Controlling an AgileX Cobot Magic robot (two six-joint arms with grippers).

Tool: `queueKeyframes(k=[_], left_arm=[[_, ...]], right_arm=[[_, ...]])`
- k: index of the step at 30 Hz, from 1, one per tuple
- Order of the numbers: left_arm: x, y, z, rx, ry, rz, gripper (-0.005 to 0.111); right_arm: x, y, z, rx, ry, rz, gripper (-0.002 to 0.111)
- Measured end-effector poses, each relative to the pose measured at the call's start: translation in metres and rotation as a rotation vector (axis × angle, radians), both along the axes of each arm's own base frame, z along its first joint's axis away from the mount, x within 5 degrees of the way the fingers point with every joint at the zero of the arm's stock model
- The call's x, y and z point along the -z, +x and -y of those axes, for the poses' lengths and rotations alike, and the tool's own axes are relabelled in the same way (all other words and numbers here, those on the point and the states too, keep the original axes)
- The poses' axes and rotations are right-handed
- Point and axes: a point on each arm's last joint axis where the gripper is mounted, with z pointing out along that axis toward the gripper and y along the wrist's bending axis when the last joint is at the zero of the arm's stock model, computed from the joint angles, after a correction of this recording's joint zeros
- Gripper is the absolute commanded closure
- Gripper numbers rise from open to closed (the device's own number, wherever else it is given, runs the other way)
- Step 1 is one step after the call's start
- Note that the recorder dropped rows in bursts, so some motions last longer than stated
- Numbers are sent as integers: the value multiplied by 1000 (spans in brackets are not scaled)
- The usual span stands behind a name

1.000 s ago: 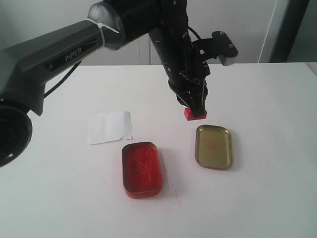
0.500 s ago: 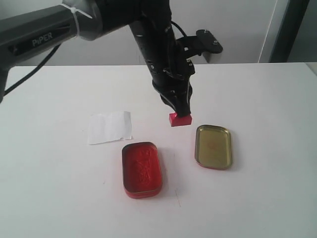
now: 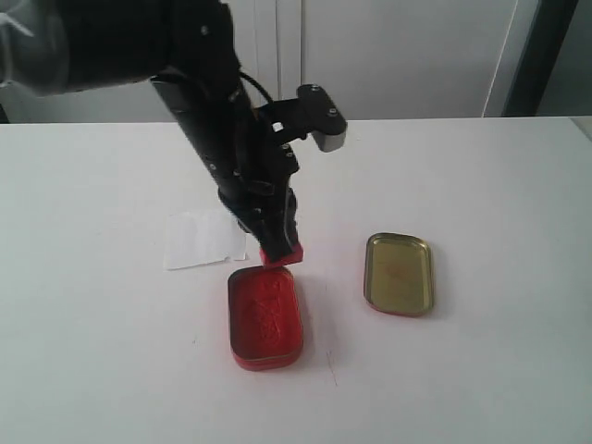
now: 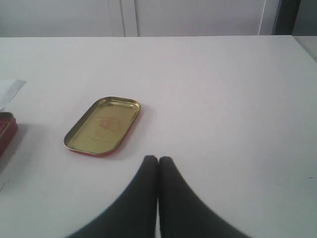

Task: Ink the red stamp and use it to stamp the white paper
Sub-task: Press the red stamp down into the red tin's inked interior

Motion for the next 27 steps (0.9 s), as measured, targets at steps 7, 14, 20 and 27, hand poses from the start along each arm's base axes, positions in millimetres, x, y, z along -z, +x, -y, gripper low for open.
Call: queueKeyframes(k=[7,14,20,27], left_arm=[[17,-13,-34,-82,-28,18,107],[36,-15,-47,-130,-32,-4,107],[35,-4,-60,-149,-62,-3,107],[48,2,-56,-73,-108,-33,107]], right_arm=[[0,0,0,0,0,0,108],[0,0,0,0,0,0,108],[0,0,0,0,0,0,108],[0,0,0,0,0,0,108]])
